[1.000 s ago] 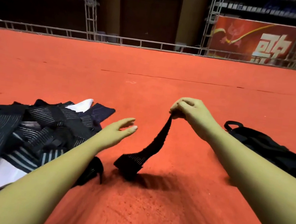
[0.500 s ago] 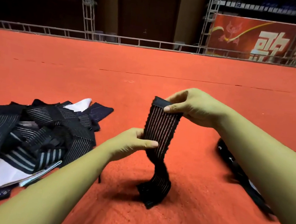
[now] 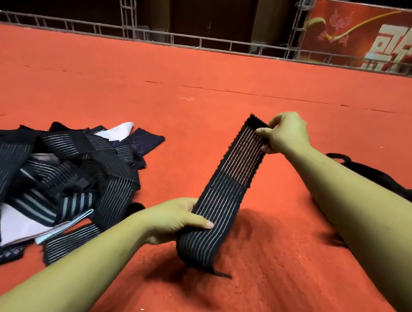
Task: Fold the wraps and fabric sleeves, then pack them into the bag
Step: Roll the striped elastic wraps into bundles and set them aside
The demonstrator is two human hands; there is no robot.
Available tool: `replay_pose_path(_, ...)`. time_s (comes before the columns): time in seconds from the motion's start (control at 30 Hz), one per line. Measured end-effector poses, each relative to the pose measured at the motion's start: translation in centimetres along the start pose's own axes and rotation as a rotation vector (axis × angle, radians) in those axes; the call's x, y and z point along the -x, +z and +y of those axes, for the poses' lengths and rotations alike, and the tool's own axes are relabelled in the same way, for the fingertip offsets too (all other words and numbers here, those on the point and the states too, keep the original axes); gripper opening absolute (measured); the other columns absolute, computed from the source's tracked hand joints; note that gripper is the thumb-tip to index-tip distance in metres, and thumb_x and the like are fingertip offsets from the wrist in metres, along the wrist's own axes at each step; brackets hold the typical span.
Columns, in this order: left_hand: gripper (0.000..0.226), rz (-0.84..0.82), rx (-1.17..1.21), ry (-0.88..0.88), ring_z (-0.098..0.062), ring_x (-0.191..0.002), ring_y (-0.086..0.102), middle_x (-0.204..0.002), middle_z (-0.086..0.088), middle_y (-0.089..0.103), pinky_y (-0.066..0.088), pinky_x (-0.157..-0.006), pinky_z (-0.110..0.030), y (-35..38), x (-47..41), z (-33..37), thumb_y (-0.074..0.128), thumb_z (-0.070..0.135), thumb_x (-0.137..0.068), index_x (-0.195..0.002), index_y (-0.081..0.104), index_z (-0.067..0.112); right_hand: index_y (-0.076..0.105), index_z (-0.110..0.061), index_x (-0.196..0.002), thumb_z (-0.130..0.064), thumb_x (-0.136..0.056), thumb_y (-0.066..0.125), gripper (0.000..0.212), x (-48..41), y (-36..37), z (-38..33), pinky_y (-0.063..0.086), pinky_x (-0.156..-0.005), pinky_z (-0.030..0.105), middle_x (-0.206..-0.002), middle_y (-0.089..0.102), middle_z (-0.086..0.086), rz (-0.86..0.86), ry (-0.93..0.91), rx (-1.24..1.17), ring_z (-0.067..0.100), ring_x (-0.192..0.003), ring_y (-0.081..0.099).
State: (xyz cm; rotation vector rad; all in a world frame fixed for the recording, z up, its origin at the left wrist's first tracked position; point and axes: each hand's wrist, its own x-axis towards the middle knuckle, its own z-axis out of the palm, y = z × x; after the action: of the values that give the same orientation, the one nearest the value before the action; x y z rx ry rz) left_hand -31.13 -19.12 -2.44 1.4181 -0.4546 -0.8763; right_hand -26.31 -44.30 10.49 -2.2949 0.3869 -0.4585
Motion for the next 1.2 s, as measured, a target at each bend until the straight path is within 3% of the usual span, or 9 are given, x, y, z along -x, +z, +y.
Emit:
replay_pose_path(0.1, 0.025, 0.043, -0.091, -0.058, -0.017, -0.098, 0.067, -0.108, -0.010, 0.070, 0.052, -0.095, -0.035, -1.5, -0.7, -3.0, 0.066, 0.004, -0.087, -0.112, 0.062, 0.007, 0.060, -0.012, -0.074, -0.015, -0.087, 0.074, 0.019, -1.5, 1.6, 0.1, 0.059, -0.057, 0.032, -0.061, 0.065, 0.012, 0.093, -0.047, -0.003, 0.015, -0.051, 0.069)
replay_pose_path(0.23, 0.018, 0.245, -0.420, 0.024, -0.001, -0.085, 0.066, -0.101, 0.001, 0.069, 0.051, -0.085, -0.027, -3.5, -2.0, -6.2, 0.060, 0.002, -0.095, -0.108, 0.061, 0.014, 0.068, -0.007, -0.089, -0.013, -0.085, 0.072, 0.008, -3.3, 5.0, 0.0, 0.058, -0.080, 0.044, -0.088, 0.072, 0.020, 0.084, -0.086, 0.009, 0.032, -0.083, 0.072)
replay_pose_path(0.3, 0.021, 0.407, -0.762, 0.101, -0.002, -0.086, 0.065, -0.102, 0.006, 0.071, 0.049, -0.083, -0.028, -4.5, -2.3, -7.2, 0.066, 0.017, -0.093, -0.113, 0.059, 0.021, 0.069, -0.006, -0.093, -0.011, -0.086, 0.068, 0.009, -3.9, 6.8, -0.1, 0.056, -0.084, 0.041, -0.093, 0.072, 0.020, 0.063, -0.109, 0.033, 0.032, -0.091, 0.070)
replay_pose_path(0.37, 0.034, 0.492, -0.884, 0.138, -0.001, -0.071, 0.060, -0.086, 0.007, 0.066, 0.048, -0.074, -0.028, -5.2, -2.2, -8.2, 0.069, 0.026, -0.091, -0.119, 0.051, 0.022, 0.069, -0.004, -0.097, -0.011, -0.088, 0.064, 0.012, -4.8, 8.7, -0.2, 0.052, -0.080, 0.033, -0.098, 0.072, 0.020, 0.046, -0.124, 0.072, 0.030, -0.098, 0.067)
replay_pose_path(0.43, 0.053, 0.510, -0.849, 0.179, 0.000, -0.064, 0.054, -0.072, 0.010, 0.051, 0.042, -0.067, -0.021, -5.3, -2.2, -9.1, 0.070, 0.024, -0.091, -0.132, 0.037, 0.027, 0.069, -0.001, -0.101, -0.010, -0.090, 0.062, 0.015, -5.9, 10.9, 0.0, 0.045, -0.077, 0.031, -0.104, 0.070, 0.020, 0.019, -0.122, 0.102, 0.032, -0.103, 0.064)
replay_pose_path(0.5, 0.053, 0.518, -0.836, 0.232, -0.002, -0.060, 0.050, -0.068, 0.012, 0.046, 0.042, -0.067, -0.025, -5.7, -2.4, -10.1, 0.065, 0.021, -0.094, -0.135, 0.032, 0.027, 0.068, 0.003, -0.103, -0.009, -0.091, 0.060, 0.019, -7.2, 13.1, 0.2, 0.045, -0.078, 0.034, -0.107, 0.068, 0.023, 0.000, -0.133, 0.134, 0.036, -0.106, 0.061)
replay_pose_path(0.67, 0.019, 0.509, -0.845, 0.292, -0.005, -0.057, 0.045, -0.066, 0.012, 0.043, 0.039, -0.063, -0.028, -6.6, -2.6, -10.9, 0.058, 0.018, -0.096, -0.112, 0.047, 0.019, 0.067, 0.004, -0.106, -0.009, -0.091, 0.060, 0.020, -10.1, 19.1, 1.5, 0.044, -0.083, 0.038, -0.112, 0.067, 0.025, -0.078, -0.158, 0.198, 0.039, -0.110, 0.059)
replay_pose_path(1.0, 0.014, 0.541, -0.903, 0.249, 0.001, -0.070, 0.046, -0.065, 0.012, 0.043, 0.032, -0.065, -0.013, -6.1, -2.7, -10.7, 0.057, 0.022, -0.086, -0.100, 0.059, 0.024, 0.067, 0.003, -0.107, -0.015, -0.091, 0.066, 0.025, -11.7, 27.5, 5.7, 0.048, -0.082, 0.035, -0.112, 0.067, 0.024, -0.204, -0.064, 0.221, 0.036, -0.108, 0.062)
replay_pose_path(1.2, 0.017, 0.688, -0.897, 0.233, -0.006, -0.070, 0.044, -0.070, 0.012, 0.041, 0.041, -0.071, -0.026, -6.2, -2.8, -11.1, 0.050, 0.022, -0.081, -0.093, 0.062, 0.023, 0.067, 0.001, -0.108, -0.015, -0.092, 0.065, 0.022, -11.6, 28.5, 7.0, 0.047, -0.083, 0.033, -0.114, 0.067, 0.021, -0.177, -0.025, 0.184, 0.035, -0.108, 0.061)
